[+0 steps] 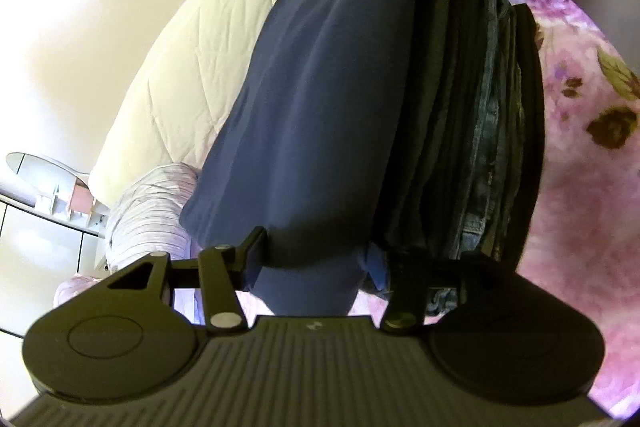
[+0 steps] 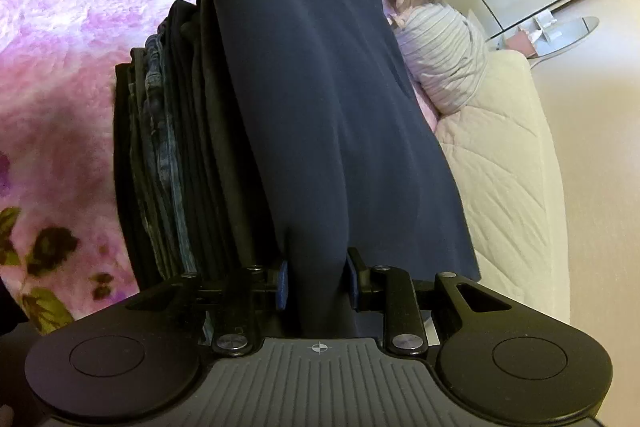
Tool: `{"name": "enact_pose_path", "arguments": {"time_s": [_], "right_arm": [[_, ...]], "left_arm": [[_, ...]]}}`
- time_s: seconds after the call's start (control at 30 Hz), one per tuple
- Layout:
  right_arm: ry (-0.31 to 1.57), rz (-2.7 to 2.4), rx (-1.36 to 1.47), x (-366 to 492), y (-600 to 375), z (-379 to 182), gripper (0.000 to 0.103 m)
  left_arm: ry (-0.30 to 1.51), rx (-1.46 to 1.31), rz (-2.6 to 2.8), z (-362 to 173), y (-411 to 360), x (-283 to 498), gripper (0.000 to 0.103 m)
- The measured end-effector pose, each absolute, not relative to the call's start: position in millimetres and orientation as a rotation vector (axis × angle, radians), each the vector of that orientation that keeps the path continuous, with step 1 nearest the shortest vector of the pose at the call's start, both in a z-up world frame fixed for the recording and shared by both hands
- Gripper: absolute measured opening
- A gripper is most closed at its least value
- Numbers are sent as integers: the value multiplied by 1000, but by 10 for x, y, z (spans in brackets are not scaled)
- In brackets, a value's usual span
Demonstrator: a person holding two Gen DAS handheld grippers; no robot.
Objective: Fold clothes
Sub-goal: 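Lower the navy garment onto the stack of folded jeans with both tools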
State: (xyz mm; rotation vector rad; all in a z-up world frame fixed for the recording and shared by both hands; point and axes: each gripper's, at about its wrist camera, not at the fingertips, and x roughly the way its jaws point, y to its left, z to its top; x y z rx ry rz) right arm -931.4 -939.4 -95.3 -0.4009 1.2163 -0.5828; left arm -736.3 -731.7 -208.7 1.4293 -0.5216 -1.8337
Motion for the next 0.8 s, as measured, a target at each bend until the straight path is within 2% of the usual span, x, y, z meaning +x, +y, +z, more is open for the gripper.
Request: {"name": "enact_pose_path", "arguments": {"time_s": [0.07, 0.17, 0.23, 0.37, 0.5, 0.63, 0.8], "right_arm": [[1216, -580, -380, -9299, -9428, -967, 26], [1221, -578, -343, -9262, -9485, -989, 26], [1226, -575, -328, -9245, -9500, -966, 21], [1198, -573, -338, -9292, -9342, -806, 20], [1233, -564, -314, -9280, -9322, -1016, 20], [1230, -579, -291, -9272, -9362, -950, 21], [1244, -614, -229, -9304, -9315, -753, 23]], "left_arm": [[-498, 1446, -1840, -2116, -7372, -7401, 40], [-476, 1456, -1843, -2145, -7421, -7451, 37], [-472, 1449, -1847, -2118, -7397, -7442, 36], [-452, 1438, -1843, -2222, -7342, -7459, 36], [-464, 1457, -1827, -2366, -7351, -7510, 39], [-440, 1459, -1831, -2180, -7307, -7433, 43], [-288, 1378, -1849, -1829, -7162, -7293, 41]]}}
